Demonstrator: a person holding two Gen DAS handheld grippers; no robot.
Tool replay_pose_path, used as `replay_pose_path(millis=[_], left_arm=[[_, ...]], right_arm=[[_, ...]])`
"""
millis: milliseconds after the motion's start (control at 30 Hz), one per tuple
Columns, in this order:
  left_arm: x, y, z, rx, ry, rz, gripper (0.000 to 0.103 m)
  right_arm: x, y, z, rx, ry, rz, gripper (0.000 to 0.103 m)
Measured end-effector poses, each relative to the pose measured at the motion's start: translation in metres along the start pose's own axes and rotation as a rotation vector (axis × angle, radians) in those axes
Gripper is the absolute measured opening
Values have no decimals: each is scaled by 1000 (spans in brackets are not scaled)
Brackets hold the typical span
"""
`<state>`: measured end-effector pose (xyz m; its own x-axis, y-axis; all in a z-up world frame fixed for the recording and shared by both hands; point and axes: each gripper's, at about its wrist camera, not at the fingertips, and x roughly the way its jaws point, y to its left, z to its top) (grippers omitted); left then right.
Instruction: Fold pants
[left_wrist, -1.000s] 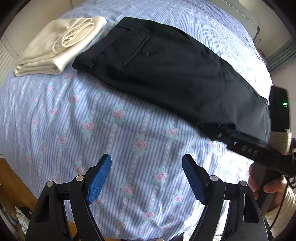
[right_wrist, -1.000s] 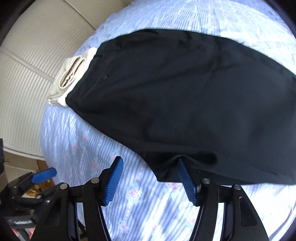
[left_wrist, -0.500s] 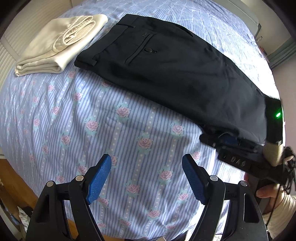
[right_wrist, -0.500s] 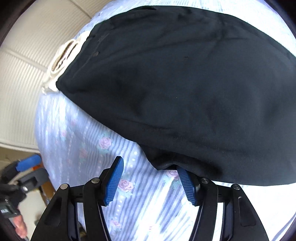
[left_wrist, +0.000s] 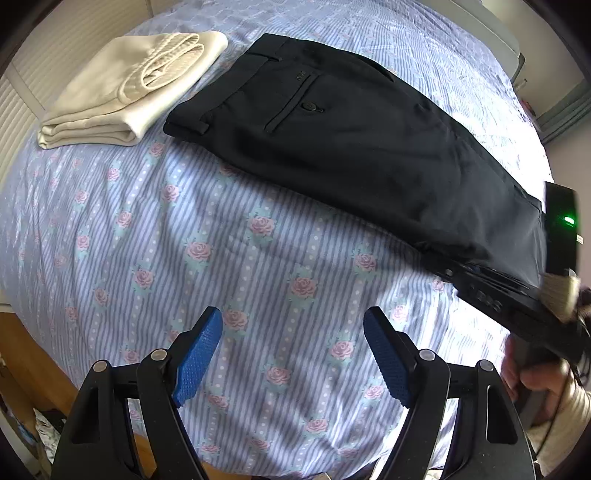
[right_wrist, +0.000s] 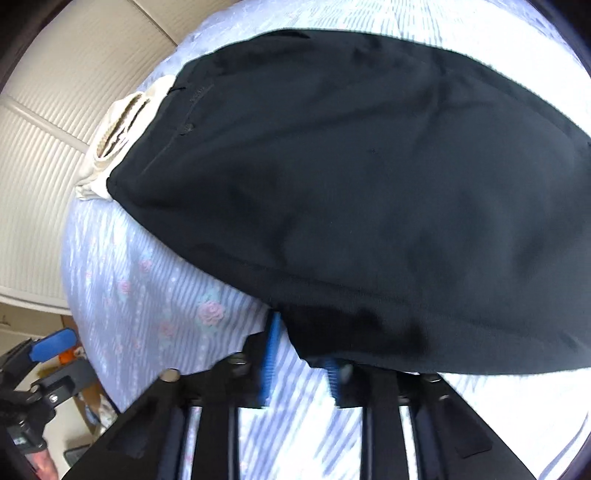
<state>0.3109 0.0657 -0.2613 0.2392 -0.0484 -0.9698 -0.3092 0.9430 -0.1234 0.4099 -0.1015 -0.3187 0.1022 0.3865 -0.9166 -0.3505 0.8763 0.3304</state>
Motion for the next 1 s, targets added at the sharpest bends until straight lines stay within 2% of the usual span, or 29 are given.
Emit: replay_pose_path(millis=[67, 133, 233, 267, 300, 333, 500, 533, 600, 767, 900, 1000], left_arm=[[2, 3, -1, -7, 7, 1, 78], [3, 3, 0, -11, 22, 8, 78], [-2, 2, 5, 18, 11, 2, 78], [-5, 1, 8, 43, 3, 2, 78], [-8, 0, 14, 74, -6, 1, 78], [-11, -1, 19, 104, -17, -1, 78], [-32, -20, 64, 339, -95, -40, 81], [-36, -30, 76, 401, -118, -58, 82], [-40, -51, 94, 507, -144, -97, 82], [-47, -132, 132, 762, -188, -234, 82], [-54, -210, 149, 932, -219, -338, 82], [-49, -264, 159, 1036, -195, -411, 82]], right_arm=[[-9, 10, -5, -32, -16, -13, 18], [0, 13, -11, -75, 18, -43, 17], [9, 1, -12, -55, 56, -42, 19], [6, 2, -11, -56, 63, -43, 21], [2, 1, -10, -54, 69, -48, 28], [-6, 4, -10, -43, 79, -37, 42], [-64, 5, -23, 67, -11, 13, 49], [-78, 5, -27, 116, -44, 1, 54], [-105, -11, -30, 229, -105, -28, 58], [-162, -55, -39, 403, -219, -129, 58], [-212, -103, -51, 542, -338, -209, 58], [-245, -142, -64, 628, -430, -257, 58]])
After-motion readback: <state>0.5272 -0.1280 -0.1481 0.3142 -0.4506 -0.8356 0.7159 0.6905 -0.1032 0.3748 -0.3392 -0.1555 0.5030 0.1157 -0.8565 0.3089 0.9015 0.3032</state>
